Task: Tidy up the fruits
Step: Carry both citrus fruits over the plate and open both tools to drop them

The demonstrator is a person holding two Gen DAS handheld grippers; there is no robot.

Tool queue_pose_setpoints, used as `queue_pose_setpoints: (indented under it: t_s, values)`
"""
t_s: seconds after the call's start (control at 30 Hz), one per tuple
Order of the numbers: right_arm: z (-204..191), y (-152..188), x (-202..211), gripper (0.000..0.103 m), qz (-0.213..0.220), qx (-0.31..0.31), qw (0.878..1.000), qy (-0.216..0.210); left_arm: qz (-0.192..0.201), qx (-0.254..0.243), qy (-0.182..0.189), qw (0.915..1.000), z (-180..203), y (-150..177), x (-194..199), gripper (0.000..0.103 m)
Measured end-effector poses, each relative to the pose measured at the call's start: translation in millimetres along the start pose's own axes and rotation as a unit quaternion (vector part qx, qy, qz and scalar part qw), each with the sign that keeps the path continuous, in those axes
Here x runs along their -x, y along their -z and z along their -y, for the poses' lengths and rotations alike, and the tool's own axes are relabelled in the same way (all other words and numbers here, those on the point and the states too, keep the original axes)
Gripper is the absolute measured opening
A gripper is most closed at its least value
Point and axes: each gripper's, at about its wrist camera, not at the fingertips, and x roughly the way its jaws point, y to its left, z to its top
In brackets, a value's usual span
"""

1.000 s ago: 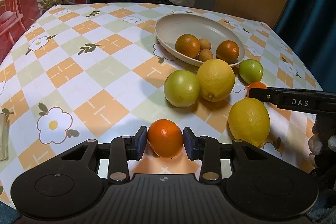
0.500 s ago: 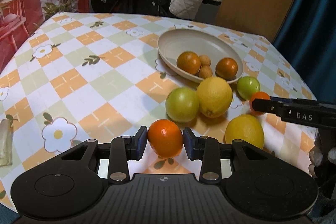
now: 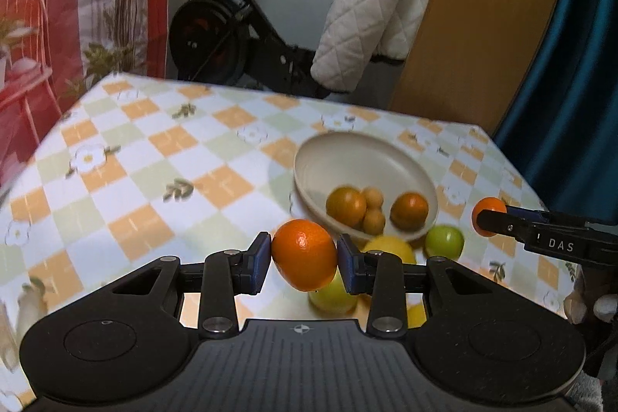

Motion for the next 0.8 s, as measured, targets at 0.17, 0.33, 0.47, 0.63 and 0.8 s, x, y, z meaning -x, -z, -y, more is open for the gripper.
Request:
queue_pose_setpoints:
  t_s: [0.17, 0.33, 0.47, 0.63, 0.8]
  values:
    - [3.1, -24.7, 1.1, 0.039, 0.023, 0.007, 1.000, 0.001, 0.027, -0.016, 0.001, 0.9995, 3.7, -22.7, 4.5, 0.039]
    - [3.4, -42.6, -6.9, 0.039, 0.036, 0.026, 0.999, -0.002, 0.043, -0.016, 0.010, 0.9989, 6.0, -41.4, -3.8, 0.039]
    - [5.0, -49.4, -24.2, 0.039, 0.028, 0.037, 0.999, -0.006, 0.039, -0.030, 0.008, 0.9988, 10.4, -51.3, -25.1, 0.039]
    - [11.7, -51.8, -54.8, 0.039, 0.005, 0.036, 0.999, -0.011, 0.017, -0.033, 0.004, 0.9993, 13.0, -61.7, -66.1, 0.039]
    - [23.8, -55.8, -83.3, 0.039, -0.015, 0.024, 1.000, -0.003, -0.001, -0.031, 0.004, 0.9995, 14.0, -72.3, -101.7, 0.039]
